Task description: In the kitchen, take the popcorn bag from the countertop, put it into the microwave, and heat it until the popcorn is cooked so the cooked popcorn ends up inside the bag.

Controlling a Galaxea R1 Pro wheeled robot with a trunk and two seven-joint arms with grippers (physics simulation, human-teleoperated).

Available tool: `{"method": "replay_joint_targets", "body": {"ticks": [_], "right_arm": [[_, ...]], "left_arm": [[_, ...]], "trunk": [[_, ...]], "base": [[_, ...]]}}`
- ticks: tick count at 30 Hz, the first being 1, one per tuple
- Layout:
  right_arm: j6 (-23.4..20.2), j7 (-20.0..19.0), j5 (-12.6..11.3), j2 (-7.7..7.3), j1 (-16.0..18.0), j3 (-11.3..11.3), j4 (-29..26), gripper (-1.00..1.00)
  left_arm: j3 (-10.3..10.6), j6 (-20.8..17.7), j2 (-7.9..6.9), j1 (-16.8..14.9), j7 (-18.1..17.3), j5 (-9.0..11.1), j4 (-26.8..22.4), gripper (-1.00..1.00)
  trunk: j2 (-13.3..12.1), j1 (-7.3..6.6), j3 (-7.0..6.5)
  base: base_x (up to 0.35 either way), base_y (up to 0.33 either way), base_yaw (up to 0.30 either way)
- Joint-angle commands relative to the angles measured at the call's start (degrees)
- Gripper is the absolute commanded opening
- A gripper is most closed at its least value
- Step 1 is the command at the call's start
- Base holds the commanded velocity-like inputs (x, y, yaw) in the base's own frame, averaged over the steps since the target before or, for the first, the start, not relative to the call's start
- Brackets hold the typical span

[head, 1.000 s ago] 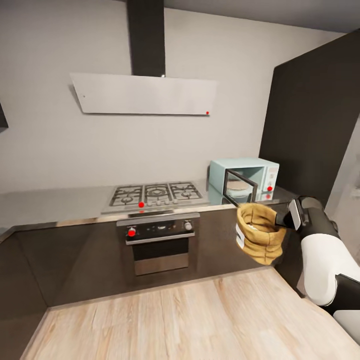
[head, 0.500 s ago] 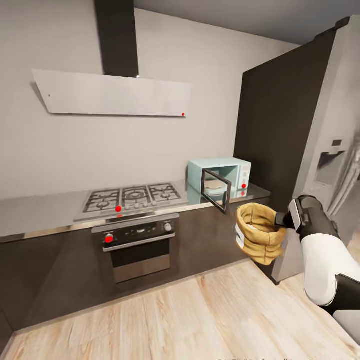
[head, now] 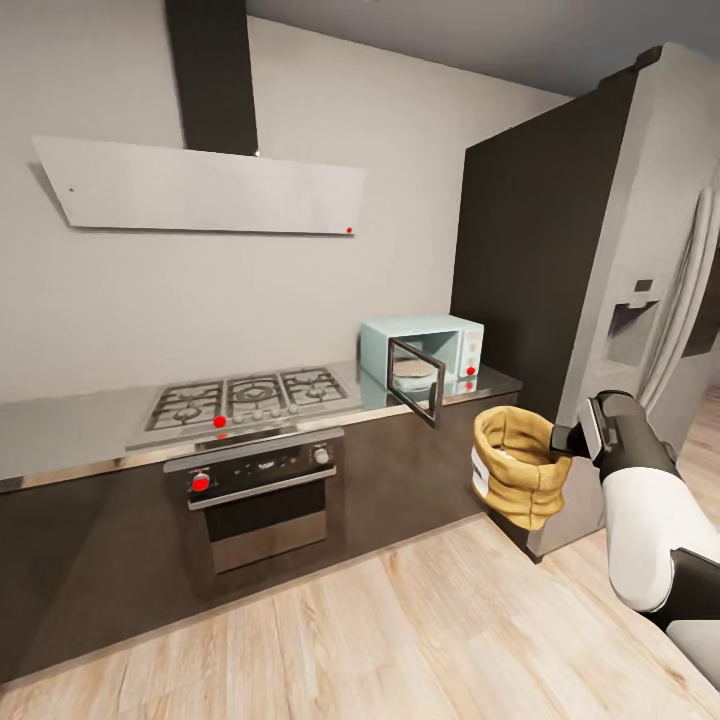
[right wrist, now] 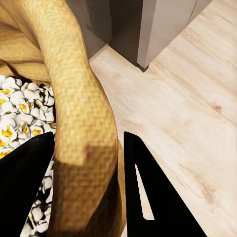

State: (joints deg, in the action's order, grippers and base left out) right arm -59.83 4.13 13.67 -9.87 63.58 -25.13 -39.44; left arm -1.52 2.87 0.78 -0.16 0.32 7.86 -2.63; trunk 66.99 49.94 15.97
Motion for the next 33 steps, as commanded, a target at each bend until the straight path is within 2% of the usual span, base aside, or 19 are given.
{"method": "replay_joint_targets", "body": {"ticks": [1,11,18,25,33], "right_arm": [[-0.2,0.2,-0.1,0.02,0.1,-0.1,0.0,-1.00],[-0.2,0.2,0.0,-0.07,0.1,-0.1,0.0,-1.00],[-0.2,0.3,0.0,-1.58,0.1,-0.1,0.0,-1.00],[-0.2,0.4,0.0,-1.66,0.1,-0.1,0.0,-1.00],[-0.2,0.4,0.1,-1.65,0.1,-0.1,0.0,-1.00]], "left_arm": [[-0.1,0.2,0.03,0.0,0.0,0.3,0.0,1.00],[0.1,-0.7,0.35,0.0,0.0,0.4,0.2,1.00],[0.1,-0.8,0.37,0.0,0.0,0.5,0.2,1.00],[0.1,-0.5,0.34,0.0,0.0,0.4,0.2,1.00],[0.1,-0.3,0.36,0.0,0.1,0.2,0.1,1.00]], "trunk": [[0.0,0.00,0.07],[0.0,0.00,0.07],[0.0,0.00,0.07],[0.0,0.00,0.07],[0.0,0.00,0.07]], "base": [[0.000,0.000,0.000],[0.237,0.000,0.000],[0.322,0.000,0.000],[0.318,0.000,0.000],[0.127,-0.041,0.000]]}}
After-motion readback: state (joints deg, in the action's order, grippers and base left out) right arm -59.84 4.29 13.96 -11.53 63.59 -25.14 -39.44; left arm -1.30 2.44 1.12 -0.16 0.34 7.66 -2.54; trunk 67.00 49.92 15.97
